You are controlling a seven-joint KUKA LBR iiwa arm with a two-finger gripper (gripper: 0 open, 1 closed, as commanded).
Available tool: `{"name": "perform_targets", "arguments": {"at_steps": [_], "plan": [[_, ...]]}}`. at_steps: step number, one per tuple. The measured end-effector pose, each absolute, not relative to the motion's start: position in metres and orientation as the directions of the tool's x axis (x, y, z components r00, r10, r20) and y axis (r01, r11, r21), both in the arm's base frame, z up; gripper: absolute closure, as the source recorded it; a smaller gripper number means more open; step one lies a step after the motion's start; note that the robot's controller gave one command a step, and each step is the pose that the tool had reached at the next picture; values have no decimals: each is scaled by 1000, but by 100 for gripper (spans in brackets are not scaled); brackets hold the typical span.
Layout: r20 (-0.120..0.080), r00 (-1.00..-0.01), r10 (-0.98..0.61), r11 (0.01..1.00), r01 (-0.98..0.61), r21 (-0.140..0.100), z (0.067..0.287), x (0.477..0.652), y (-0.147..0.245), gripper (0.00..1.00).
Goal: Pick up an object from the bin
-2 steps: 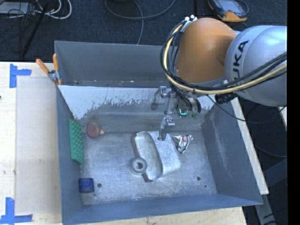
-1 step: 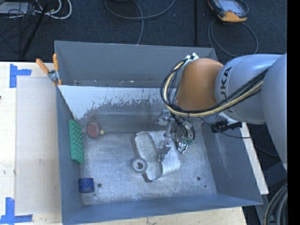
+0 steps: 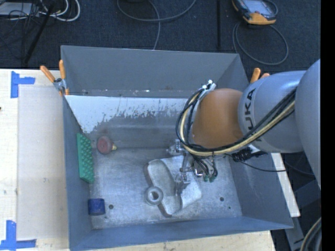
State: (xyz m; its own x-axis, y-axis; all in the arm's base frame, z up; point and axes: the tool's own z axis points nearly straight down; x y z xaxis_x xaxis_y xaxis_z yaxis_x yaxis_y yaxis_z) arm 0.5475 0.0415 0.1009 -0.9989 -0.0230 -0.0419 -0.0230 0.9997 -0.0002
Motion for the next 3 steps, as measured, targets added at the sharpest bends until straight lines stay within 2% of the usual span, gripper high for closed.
{"name": "perform_targets", "arguments": {"at_steps": [1, 2, 3], "plan": [[-2, -990, 143, 990, 143, 1, 90, 581, 47, 0], [-2, -997, 82, 997, 82, 5, 73, 610, 2, 0], [0, -969, 247, 969, 247, 0, 76, 603, 29, 0]]}}
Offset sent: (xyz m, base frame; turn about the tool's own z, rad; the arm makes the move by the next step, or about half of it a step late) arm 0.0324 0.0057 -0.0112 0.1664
